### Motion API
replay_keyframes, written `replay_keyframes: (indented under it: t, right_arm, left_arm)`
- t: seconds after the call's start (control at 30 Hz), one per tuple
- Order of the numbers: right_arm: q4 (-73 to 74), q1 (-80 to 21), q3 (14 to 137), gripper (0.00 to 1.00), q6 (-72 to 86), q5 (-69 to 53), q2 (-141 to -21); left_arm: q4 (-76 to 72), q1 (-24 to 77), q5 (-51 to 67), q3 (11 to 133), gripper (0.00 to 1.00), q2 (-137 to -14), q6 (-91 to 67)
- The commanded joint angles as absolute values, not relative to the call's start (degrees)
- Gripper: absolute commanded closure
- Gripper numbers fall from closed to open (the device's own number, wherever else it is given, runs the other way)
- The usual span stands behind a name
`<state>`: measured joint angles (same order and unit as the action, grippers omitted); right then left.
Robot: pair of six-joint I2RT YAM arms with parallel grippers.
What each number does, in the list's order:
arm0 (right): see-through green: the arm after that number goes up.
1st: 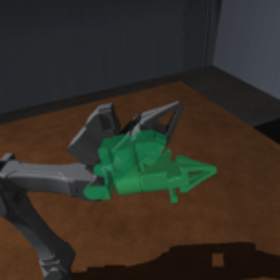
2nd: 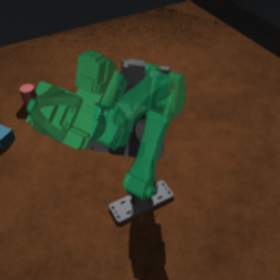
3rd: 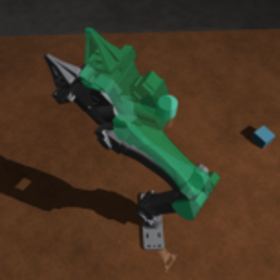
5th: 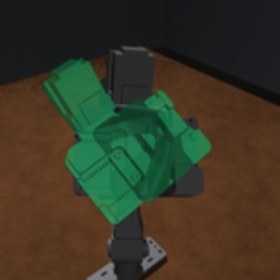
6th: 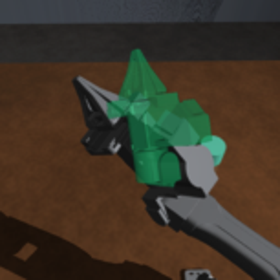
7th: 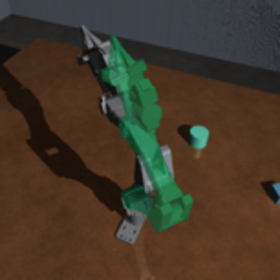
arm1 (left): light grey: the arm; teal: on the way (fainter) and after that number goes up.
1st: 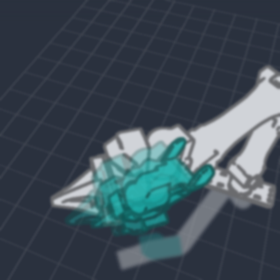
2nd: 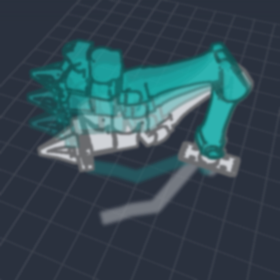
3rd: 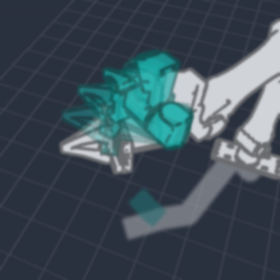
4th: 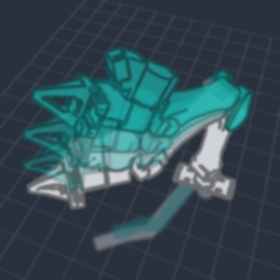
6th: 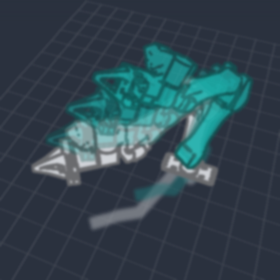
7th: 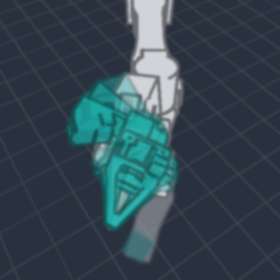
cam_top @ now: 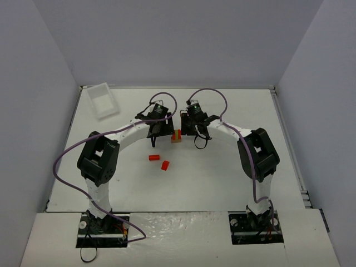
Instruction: Build the wood block tower
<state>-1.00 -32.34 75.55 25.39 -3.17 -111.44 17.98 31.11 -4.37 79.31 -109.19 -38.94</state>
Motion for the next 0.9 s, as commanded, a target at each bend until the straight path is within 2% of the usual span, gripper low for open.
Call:
replay_keyframes:
  t: [0.0,0.37,0.5,0.87]
  right_arm:
    - [-2.2,-33.3,76.8,0.61,26.2,-3.2,-109.2]
    - [-2.1,-33.3,76.5,0.61,25.7,-2.3,-108.7]
    - [-2.2,-33.2,76.3,0.61,25.5,-1.8,-108.5]
    - [-1.8,-33.1,76.0,0.61,24.5,-0.2,-107.5]
  left_arm:
    - [17.0,31.4,-3.9,81.6,0.26,-107.9,-38.7]
    - [18.1,31.4,-5.2,81.5,0.24,-107.4,-38.7]
    - [18.5,31.2,-5.8,81.6,0.19,-107.1,-38.5]
    - [19.4,30.5,-7.2,80.7,0.14,-105.6,-38.2]
